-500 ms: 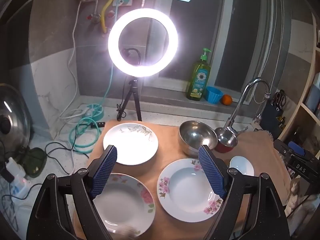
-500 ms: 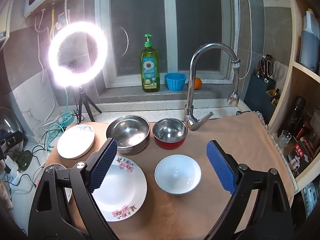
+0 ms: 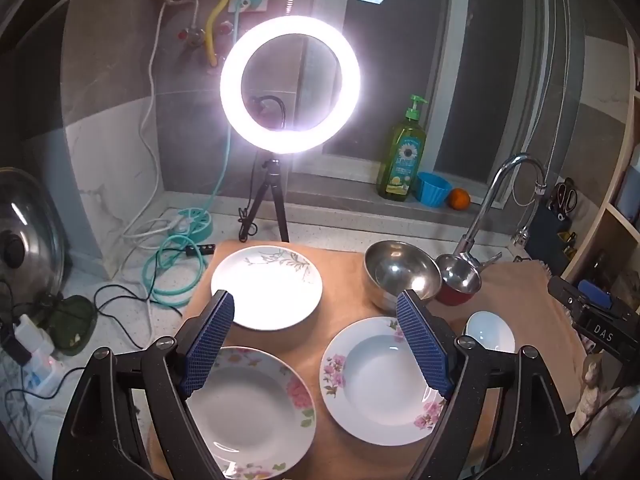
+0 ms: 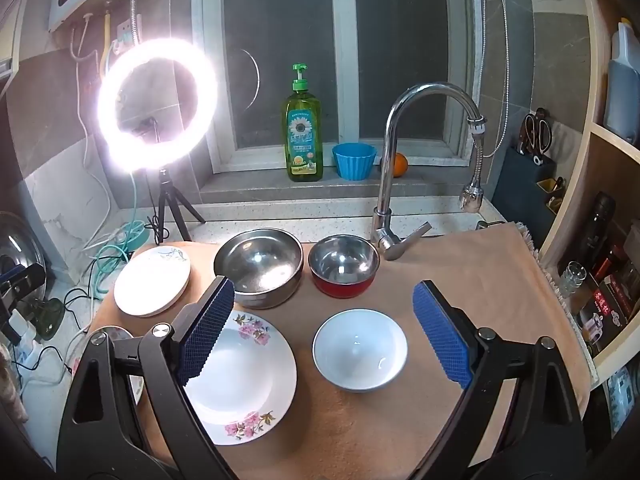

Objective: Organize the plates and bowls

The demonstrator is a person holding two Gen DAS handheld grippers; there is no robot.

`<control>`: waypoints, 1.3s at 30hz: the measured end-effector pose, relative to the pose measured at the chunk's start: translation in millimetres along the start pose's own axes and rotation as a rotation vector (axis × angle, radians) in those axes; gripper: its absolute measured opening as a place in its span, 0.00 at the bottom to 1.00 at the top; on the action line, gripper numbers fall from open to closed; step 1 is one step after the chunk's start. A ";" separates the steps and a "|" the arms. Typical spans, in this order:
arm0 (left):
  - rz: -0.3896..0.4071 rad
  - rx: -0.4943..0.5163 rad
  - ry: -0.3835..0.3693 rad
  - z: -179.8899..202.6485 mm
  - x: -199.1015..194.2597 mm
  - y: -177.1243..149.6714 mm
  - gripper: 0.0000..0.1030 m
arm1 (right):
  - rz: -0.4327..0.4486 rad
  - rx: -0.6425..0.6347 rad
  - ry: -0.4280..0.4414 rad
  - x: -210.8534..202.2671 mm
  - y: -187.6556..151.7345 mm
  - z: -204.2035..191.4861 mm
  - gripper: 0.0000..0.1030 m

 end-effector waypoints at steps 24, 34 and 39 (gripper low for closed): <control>0.000 0.011 0.001 9.0 3.7 -5.1 0.81 | -0.007 -0.002 -0.001 8.2 -0.3 3.1 0.91; -0.003 0.011 -0.002 6.8 4.8 -2.4 0.81 | -0.008 -0.003 -0.002 8.6 0.0 2.6 0.91; -0.002 0.011 -0.003 7.0 4.5 -2.5 0.81 | -0.011 -0.002 -0.001 8.6 0.1 2.4 0.91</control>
Point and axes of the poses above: each gripper's, at about its wrist camera, not at the fingertips, and x roughly the way its jaws point, z to its right, y to its top, the point moved 2 cm from there along x, roughly the way its jaws point, and after that the axes turned 4 degrees about x, right-handed, at the moved point
